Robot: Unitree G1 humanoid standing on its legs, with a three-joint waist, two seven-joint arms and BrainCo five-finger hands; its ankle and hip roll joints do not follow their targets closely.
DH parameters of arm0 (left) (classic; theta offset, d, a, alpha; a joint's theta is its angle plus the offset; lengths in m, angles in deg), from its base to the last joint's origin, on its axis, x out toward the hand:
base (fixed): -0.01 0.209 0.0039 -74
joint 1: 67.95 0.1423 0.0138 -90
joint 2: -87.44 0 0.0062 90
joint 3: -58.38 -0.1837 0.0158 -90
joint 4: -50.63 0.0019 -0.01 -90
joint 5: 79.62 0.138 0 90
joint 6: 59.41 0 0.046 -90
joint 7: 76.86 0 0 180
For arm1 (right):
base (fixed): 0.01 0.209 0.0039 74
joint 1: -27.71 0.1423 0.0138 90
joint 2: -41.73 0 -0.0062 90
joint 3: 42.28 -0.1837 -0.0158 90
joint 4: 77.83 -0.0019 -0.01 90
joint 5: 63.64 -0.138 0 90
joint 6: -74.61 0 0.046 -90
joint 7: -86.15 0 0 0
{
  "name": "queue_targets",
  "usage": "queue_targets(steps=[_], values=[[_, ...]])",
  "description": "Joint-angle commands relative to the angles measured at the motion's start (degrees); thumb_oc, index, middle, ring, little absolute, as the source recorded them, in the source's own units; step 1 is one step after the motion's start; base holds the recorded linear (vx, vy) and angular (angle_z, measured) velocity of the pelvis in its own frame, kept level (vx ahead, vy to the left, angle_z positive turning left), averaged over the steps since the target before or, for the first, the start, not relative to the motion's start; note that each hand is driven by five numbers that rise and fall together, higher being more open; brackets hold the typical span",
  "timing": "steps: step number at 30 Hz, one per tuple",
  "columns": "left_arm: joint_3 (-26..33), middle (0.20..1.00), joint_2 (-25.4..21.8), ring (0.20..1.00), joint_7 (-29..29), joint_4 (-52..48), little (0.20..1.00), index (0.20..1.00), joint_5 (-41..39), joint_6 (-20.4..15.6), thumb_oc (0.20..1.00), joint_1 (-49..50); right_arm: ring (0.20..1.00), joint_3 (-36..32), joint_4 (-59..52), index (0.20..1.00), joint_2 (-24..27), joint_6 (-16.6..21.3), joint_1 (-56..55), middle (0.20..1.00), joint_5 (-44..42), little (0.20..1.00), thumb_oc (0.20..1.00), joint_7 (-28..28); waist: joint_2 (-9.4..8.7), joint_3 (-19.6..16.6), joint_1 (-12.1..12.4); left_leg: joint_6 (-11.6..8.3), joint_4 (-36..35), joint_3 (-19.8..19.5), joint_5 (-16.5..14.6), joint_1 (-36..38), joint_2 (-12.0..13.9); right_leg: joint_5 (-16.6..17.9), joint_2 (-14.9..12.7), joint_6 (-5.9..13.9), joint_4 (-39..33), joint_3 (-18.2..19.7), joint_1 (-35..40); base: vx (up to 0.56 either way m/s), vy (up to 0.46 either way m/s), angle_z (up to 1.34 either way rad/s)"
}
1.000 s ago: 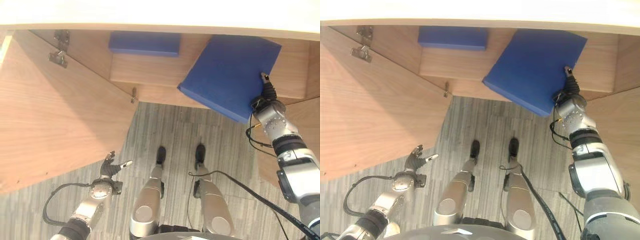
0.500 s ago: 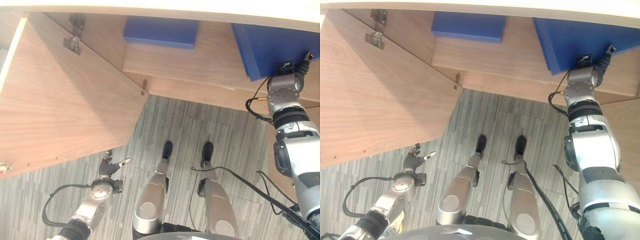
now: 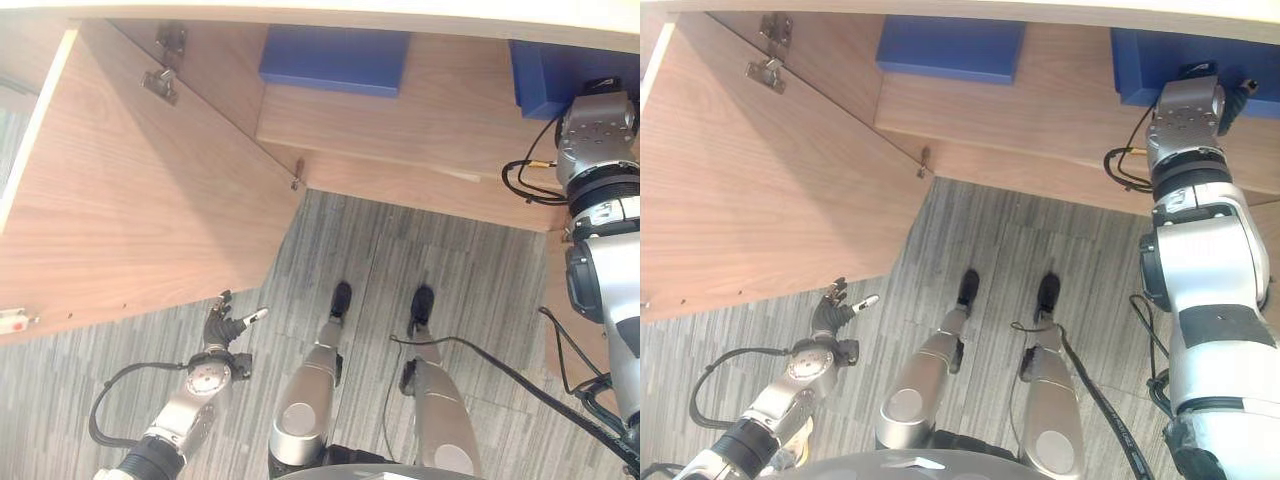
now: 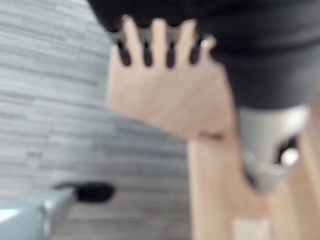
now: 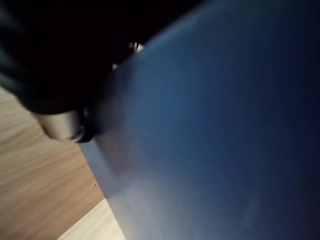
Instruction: Put the empty folder in the office cabinet
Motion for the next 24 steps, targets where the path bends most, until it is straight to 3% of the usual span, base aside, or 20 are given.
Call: queue_targets(steps=[1, 5, 8, 9, 12, 16, 24], values=[[-1.4, 1.0, -5.4, 1.0, -1.2, -3.6, 1.0, 1.0, -1.1, -0.7, 1.0, 2.2, 0.2, 5.7, -0.8, 0.2, 3.4, -0.1, 3.6, 0.2, -0.9, 0.2, 0.2, 5.1, -1.42, -2.4, 1.5, -3.15, 2.2, -1.0, -4.7, 2.4, 3.1, -7.7, -5.8, 3.44, -0.2, -4.2, -0.2, 0.0, 0.0, 0.0], [-1.0, 1.0, -5.8, 1.0, -0.7, -4.8, 1.0, 1.0, -1.5, -0.9, 1.0, 2.5, 0.2, 4.9, -0.6, 0.2, 3.8, 4.1, 3.5, 0.2, 0.7, 0.2, 0.2, 5.9, -1.11, -2.3, 1.6, -3.17, 2.3, -0.8, -4.5, 2.2, 3.1, -7.8, -5.8, 3.35, -0.2, -4.4, -0.1, 0.0, 0.0, 0.0], [-1.2, 1.0, -6.1, 1.0, -1.1, -5.7, 1.0, 1.0, -1.9, -0.7, 1.0, 2.4, 0.2, 4.0, -0.7, 0.2, 4.1, 10.8, 3.8, 0.2, 4.8, 0.2, 0.2, 4.7, -0.92, -2.1, 1.6, -3.13, 2.4, -0.9, -4.6, 2.0, 3.1, -8.0, -5.7, 3.33, -0.2, -4.5, 0.1, 0.0, 0.0, 0.0], [-1.2, 1.0, -6.1, 1.0, -1.1, -5.7, 1.0, 1.0, -1.9, -0.7, 1.0, 2.4, 0.2, 4.0, -0.7, 0.2, 4.1, 10.8, 3.8, 0.2, 4.8, 0.2, 0.2, 4.7, -0.92, -2.1, 1.6, -3.13, 2.4, -0.9, -4.6, 2.0, 3.1, -8.0, -5.7, 3.33, -0.2, -4.5, 0.1, 0.0, 0.0, 0.0], [-1.7, 1.0, -6.0, 1.0, -1.6, -6.9, 1.0, 1.0, -1.9, -0.2, 1.0, 2.2, 0.2, 3.8, -1.4, 0.2, 3.6, 16.9, 4.2, 0.2, 12.2, 0.2, 0.2, 0.0, -0.55, -1.9, 1.7, -3.04, 2.6, -1.1, -4.5, 1.8, 2.9, -8.1, -5.6, 3.25, -0.2, -4.5, 0.4, 0.0, 0.0, 0.0], [-2.1, 1.0, -5.6, 1.0, -2.1, -7.4, 1.0, 1.0, -1.5, -0.6, 1.0, 2.4, 0.2, 4.3, -2.1, 0.2, 3.1, 19.6, 4.2, 0.2, 17.0, 0.2, 0.2, -2.5, -0.34, -1.7, 1.9, -3.05, 2.9, -1.0, -4.3, 1.6, 2.8, -8.1, -5.6, 3.19, -0.2, -4.4, 0.6, 0.0, 0.0, 0.0], [-2.0, 1.0, -5.4, 1.0, -2.6, -7.8, 1.0, 1.0, -2.0, -0.9, 1.0, 2.0, 0.2, 5.0, -2.4, 0.2, 3.2, 19.5, 4.5, 0.2, 15.4, 0.2, 0.2, 0.3, -0.11, -1.4, 1.9, -3.04, 3.3, -0.8, -4.1, 1.0, 2.7, -8.4, -5.5, 3.02, -0.2, -4.4, 0.7, 0.0, 0.0, 0.0]])
